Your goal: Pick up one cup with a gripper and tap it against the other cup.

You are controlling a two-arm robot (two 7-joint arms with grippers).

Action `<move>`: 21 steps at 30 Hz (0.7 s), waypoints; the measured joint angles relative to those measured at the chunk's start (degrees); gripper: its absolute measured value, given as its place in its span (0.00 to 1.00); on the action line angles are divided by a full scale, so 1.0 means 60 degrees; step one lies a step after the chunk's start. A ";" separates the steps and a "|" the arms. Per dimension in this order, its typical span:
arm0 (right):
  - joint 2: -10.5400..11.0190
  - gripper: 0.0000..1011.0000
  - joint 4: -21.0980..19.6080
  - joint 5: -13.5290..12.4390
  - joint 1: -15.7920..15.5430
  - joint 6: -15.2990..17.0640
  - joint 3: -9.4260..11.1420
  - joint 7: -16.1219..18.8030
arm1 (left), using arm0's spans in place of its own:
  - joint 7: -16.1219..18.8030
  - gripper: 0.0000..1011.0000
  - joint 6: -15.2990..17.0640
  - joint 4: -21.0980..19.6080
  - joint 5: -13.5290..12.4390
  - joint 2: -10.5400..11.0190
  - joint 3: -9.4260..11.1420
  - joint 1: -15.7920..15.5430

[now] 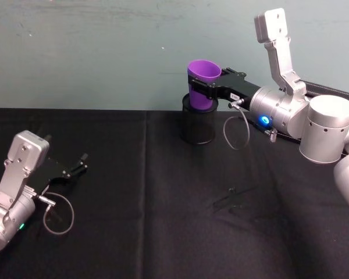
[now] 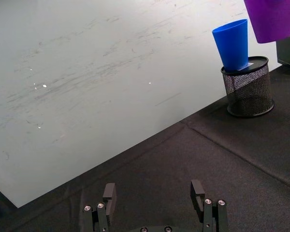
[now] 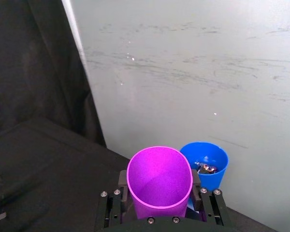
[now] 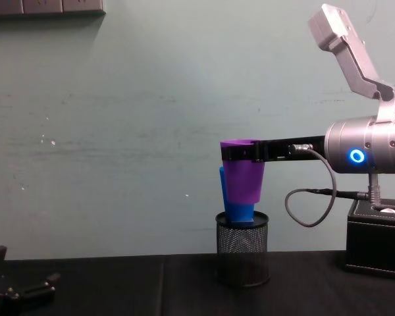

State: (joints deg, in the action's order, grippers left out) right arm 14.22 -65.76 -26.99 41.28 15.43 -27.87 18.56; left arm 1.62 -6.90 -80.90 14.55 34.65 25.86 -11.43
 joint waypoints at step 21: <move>-0.0540 0.72 0.1052 0.0485 0.0465 -0.0271 0.0298 0.0162 | 0.0000 1.00 0.0000 0.0000 0.0000 0.0000 0.0000 0.0000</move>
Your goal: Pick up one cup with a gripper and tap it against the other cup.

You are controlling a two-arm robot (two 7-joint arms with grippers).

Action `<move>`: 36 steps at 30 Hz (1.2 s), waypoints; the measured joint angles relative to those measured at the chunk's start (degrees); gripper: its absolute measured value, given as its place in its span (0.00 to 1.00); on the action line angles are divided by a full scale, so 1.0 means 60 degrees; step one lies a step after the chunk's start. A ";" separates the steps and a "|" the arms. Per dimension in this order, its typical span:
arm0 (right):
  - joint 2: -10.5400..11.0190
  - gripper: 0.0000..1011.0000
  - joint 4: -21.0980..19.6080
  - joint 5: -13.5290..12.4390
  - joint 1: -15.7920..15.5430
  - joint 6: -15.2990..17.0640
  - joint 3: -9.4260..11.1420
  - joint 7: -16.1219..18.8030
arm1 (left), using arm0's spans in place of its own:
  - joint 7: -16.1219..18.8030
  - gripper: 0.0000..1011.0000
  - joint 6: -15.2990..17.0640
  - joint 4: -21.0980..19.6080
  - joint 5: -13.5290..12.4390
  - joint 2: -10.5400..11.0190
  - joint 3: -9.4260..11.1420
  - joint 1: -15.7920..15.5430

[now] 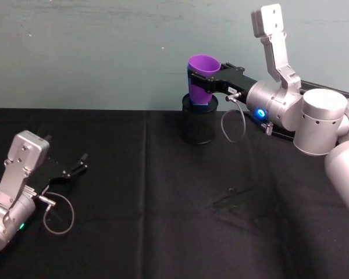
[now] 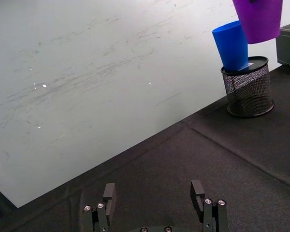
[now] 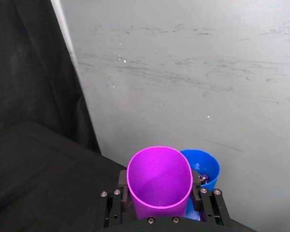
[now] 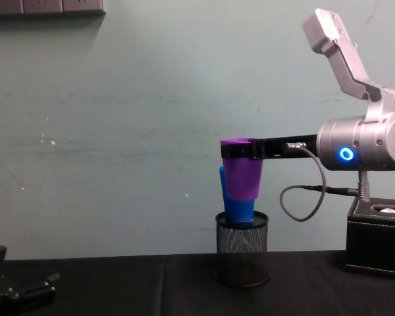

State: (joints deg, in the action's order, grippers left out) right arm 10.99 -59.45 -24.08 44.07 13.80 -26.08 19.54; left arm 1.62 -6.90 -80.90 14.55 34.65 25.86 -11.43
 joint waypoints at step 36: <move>-0.0580 0.72 0.0777 0.0711 0.0275 -0.0222 0.0556 0.0041 | 0.0000 1.00 -0.0001 0.0000 0.0000 0.0000 0.0001 0.0000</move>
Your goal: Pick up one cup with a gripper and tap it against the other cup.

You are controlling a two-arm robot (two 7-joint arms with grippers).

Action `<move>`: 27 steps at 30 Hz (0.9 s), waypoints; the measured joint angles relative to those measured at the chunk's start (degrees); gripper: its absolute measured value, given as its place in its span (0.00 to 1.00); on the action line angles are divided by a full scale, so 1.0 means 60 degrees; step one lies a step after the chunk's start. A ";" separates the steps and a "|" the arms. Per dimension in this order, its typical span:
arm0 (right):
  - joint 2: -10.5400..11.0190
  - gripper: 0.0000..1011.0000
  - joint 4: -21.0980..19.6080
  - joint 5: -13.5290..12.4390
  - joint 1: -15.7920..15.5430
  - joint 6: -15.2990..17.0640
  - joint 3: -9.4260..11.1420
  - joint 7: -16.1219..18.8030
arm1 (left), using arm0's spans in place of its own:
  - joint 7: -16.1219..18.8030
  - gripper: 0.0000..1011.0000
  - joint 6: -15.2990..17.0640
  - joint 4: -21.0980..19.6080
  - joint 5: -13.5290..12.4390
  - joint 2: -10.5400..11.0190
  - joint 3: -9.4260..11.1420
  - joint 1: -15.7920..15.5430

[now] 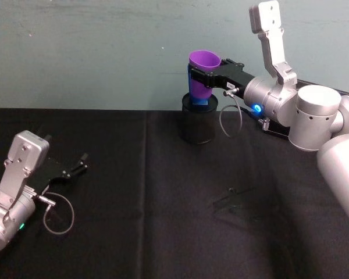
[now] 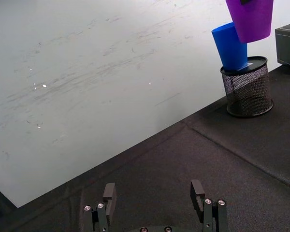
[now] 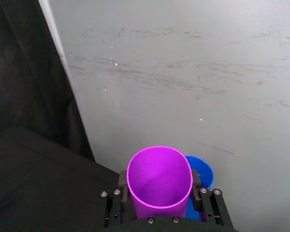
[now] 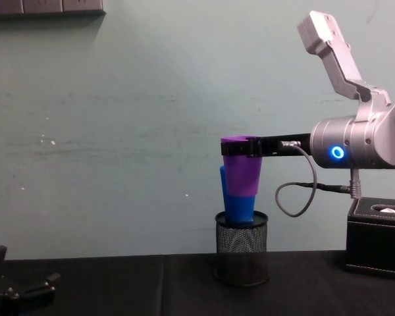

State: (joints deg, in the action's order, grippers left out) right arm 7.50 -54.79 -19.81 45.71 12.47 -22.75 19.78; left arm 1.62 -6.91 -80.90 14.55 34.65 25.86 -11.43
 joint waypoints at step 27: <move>-0.0138 0.72 0.0229 0.0150 0.0104 -0.0062 0.0140 0.0091 | 0.0000 1.00 0.0000 0.0000 0.0000 0.0000 0.0000 0.0000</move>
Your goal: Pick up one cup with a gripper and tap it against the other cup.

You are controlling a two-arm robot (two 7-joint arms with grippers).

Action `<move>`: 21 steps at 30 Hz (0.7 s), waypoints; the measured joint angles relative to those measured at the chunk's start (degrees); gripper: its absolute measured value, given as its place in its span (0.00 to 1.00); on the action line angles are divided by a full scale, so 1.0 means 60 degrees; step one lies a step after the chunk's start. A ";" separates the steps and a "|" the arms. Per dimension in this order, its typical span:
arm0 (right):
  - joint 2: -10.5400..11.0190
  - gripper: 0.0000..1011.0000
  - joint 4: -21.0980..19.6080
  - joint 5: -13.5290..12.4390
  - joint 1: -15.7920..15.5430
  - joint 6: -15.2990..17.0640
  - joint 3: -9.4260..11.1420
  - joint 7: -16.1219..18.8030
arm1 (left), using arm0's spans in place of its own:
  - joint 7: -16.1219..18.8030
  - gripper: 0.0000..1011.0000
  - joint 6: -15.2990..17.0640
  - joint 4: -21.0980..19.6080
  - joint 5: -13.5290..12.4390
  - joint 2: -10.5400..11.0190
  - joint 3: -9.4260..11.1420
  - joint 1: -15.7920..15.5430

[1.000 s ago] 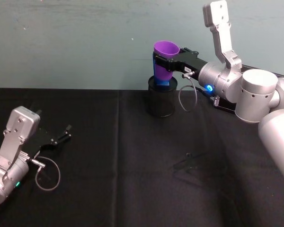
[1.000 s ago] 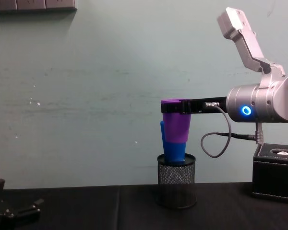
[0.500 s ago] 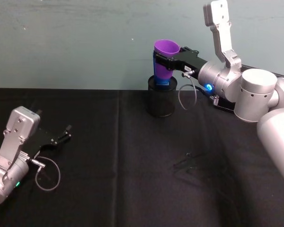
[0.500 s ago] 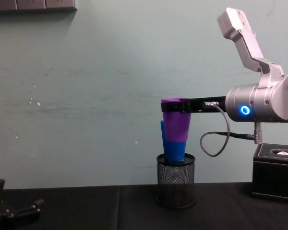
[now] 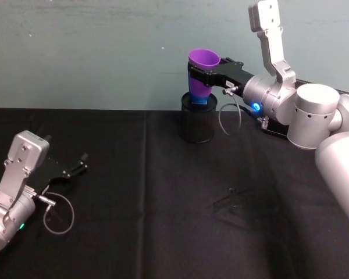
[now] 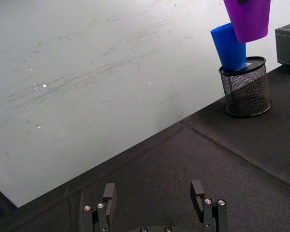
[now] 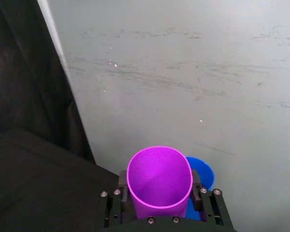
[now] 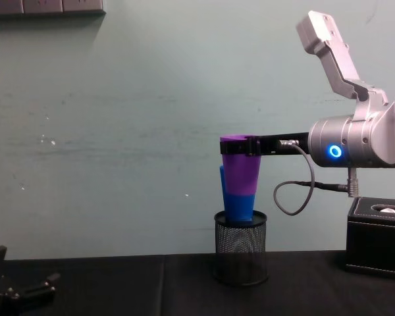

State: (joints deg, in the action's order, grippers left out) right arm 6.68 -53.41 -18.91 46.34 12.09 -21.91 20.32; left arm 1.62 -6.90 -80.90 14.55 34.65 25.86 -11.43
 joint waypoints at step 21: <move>0.0007 0.72 -0.0025 -0.0014 -0.0018 0.0000 -0.0002 -0.0022 | 0.0000 1.00 0.0000 0.0000 0.0000 -0.0001 -0.0001 0.0000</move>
State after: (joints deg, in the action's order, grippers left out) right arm 6.72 -53.56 -19.00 46.23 12.10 -21.92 20.19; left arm 1.62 -6.90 -80.90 14.55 34.64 25.86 -11.43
